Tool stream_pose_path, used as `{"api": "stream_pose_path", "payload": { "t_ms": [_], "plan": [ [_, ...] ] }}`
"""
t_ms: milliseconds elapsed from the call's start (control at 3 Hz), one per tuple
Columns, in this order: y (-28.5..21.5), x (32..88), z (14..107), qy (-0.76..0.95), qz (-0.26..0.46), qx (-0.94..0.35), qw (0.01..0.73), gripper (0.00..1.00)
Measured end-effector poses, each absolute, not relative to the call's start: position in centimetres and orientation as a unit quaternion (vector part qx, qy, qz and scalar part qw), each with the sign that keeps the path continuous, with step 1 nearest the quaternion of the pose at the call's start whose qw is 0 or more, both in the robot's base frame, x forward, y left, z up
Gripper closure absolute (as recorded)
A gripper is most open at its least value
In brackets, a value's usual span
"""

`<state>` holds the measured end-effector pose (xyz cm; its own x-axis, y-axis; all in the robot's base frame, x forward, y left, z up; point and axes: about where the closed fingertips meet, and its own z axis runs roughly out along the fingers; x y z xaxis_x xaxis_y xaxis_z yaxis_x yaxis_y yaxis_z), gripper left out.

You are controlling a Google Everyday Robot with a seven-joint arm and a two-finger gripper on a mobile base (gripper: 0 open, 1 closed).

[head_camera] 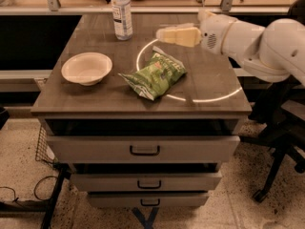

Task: Pick blue plastic bottle

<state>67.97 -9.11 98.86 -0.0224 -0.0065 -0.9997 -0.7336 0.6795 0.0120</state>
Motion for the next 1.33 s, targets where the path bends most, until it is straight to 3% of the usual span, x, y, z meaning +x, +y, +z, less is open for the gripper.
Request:
{"api": "stream_pose_path", "payload": {
  "t_ms": [667,1333],
  "plan": [
    [-0.1,70.4,100.0,0.642,0.300,-0.343,0.617,0.00],
    [3.7,72.4,99.3,0.646,0.316,-0.359,0.595,0.00]
  ]
}}
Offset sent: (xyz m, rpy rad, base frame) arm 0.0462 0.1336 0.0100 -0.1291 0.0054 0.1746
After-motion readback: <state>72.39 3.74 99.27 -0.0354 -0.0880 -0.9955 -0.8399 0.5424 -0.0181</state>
